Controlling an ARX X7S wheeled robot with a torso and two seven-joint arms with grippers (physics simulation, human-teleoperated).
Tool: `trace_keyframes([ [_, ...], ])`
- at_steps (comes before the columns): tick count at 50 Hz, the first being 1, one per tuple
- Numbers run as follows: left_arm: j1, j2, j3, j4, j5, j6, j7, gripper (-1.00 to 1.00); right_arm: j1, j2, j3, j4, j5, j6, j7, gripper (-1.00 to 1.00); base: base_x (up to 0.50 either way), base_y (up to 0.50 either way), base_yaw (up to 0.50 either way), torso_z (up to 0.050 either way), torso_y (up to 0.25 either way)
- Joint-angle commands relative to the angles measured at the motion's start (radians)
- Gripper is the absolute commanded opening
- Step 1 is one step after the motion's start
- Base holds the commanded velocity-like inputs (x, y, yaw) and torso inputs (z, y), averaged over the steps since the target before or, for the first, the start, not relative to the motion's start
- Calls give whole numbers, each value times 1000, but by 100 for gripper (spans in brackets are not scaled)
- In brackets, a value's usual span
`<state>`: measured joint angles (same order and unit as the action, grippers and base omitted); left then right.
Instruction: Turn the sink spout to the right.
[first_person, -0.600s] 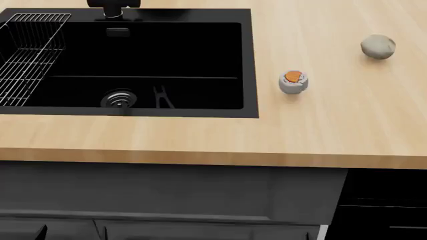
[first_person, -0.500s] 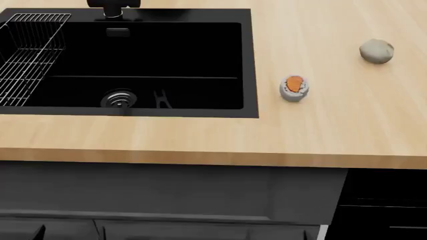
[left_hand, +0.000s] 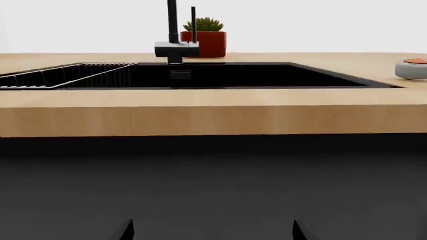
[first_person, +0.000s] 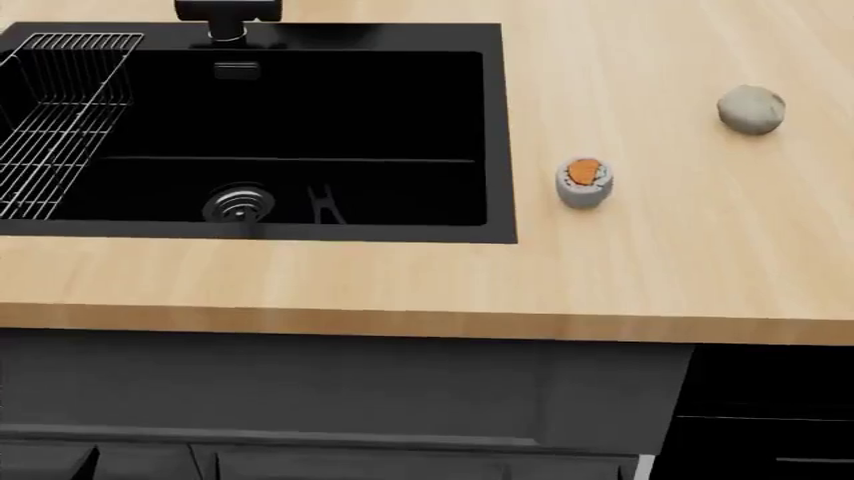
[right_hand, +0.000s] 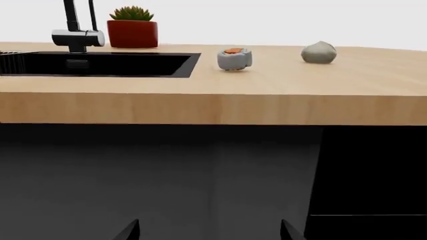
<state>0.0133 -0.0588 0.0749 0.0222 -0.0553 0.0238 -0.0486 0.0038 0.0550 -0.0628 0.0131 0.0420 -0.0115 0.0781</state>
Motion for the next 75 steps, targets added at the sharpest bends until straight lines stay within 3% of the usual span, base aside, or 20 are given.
trace_keyframes([
  [1, 7, -21, 19, 7, -37, 27, -1, 100, 2, 19, -24, 5, 8, -8, 24, 100, 0, 0, 0, 50, 0],
  [36, 3, -57, 62, 12, -58, 16, -58, 100, 6, 54, -58, 10, 46, -15, 80, 100, 0, 0, 0, 50, 0],
  [47, -3, -85, 69, 262, -34, -184, -114, 100, -4, 97, -36, -185, 56, 148, 123, 100, 0, 0, 0, 2, 0],
  [75, -192, -153, 36, 554, -66, -488, -149, 100, 127, 223, 36, -634, 91, 612, 183, 100, 0, 0, 0, 0, 0],
])
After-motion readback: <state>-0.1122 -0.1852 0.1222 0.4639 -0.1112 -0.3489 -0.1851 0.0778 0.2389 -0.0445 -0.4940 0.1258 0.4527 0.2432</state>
